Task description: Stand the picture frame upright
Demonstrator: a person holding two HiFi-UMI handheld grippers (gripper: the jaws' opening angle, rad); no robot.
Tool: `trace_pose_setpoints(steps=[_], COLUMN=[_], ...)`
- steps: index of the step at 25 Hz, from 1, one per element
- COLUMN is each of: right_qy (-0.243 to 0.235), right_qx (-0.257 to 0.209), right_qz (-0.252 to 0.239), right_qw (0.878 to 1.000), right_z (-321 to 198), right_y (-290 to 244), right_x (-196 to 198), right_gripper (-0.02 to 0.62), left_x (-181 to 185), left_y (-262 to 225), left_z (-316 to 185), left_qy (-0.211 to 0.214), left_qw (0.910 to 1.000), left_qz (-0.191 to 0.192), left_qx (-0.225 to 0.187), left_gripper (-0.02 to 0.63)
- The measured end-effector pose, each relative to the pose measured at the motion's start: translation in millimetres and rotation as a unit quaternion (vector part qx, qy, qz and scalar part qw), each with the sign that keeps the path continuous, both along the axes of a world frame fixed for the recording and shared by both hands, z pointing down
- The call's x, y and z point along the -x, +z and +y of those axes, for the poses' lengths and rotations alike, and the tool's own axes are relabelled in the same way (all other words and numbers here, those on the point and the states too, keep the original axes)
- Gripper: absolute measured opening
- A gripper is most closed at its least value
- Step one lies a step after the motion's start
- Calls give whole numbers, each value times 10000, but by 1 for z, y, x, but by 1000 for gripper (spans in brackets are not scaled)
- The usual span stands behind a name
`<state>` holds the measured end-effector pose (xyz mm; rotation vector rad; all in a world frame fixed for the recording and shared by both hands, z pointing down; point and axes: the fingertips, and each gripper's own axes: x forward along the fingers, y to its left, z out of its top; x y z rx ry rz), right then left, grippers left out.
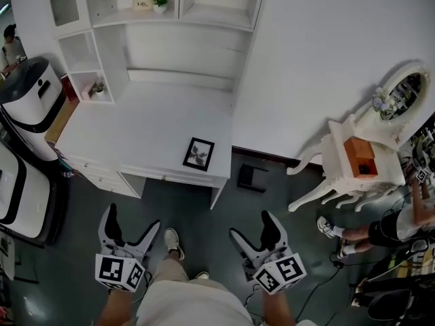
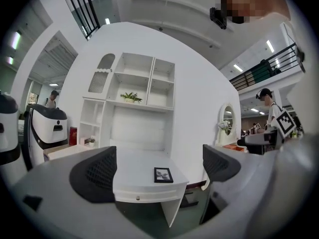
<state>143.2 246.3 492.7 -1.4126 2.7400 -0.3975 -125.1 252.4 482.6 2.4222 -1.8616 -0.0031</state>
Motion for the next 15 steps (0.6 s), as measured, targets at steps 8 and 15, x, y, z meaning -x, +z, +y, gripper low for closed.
trace_pose_setpoints(steps=[8,15], right_qy=[51,99], right_qx=[161,330], right_qz=[135,271], right_qw=[9998,9990], right_z=[-96,-212], right_y=[8,-6], right_x=[25,75], right_gripper=[436,436], left_x=[-6,11], left_y=[25,43], left_z=[-108,-235], left_qy=[378,887], left_qw=[9990,9944], left_qz=[213,329], left_qx=[146,470], left_gripper=[517,517])
